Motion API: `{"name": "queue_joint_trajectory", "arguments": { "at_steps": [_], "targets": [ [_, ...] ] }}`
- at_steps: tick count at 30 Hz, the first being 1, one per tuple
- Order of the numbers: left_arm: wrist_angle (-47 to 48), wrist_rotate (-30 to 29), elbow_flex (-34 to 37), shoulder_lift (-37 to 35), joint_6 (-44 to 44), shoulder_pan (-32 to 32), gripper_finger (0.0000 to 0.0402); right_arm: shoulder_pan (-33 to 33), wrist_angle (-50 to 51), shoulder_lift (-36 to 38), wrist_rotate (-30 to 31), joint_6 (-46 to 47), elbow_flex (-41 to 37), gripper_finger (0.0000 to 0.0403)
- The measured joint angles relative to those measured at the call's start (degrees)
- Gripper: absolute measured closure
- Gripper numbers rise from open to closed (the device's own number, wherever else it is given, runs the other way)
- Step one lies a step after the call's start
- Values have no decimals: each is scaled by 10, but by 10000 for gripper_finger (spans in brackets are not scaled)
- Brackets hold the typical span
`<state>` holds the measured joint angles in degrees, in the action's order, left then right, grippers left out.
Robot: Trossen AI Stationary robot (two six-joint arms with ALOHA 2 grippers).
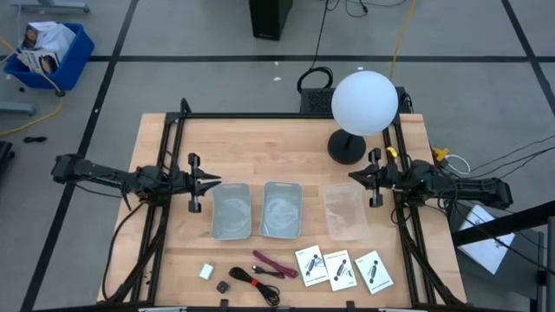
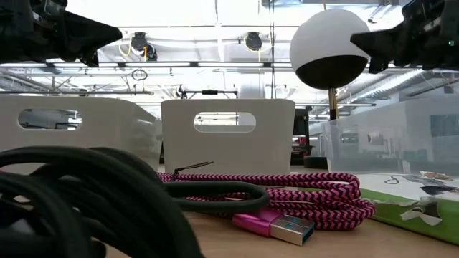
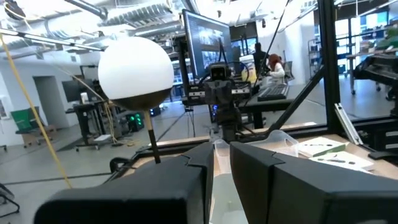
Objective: Pick and place items into bin
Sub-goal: Put the middle white card reader box into the transparent bin
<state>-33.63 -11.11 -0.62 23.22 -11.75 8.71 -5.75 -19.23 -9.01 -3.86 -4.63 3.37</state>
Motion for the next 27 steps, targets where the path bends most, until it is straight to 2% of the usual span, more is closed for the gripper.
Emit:
{"name": "queue_joint_trajectory", "arguments": {
  "at_steps": [3,6,10,15,23,27],
  "targets": [
    [0,0,0,0,0,0,339,16,68,-24,-2,-9,52,370],
    [5,0,0,0,1,0,339,49,139,-64,50,-10,141,333],
    [20,0,0,0,0,0,339,106,258,-158,110,-15,257,279],
    [27,-3,0,0,0,0,339,175,369,-290,145,8,403,227],
    [28,-25,0,0,0,0,339,285,428,-506,147,43,562,185],
    [29,-25,0,0,1,0,339,326,499,-586,161,104,637,179]
  ]
}}
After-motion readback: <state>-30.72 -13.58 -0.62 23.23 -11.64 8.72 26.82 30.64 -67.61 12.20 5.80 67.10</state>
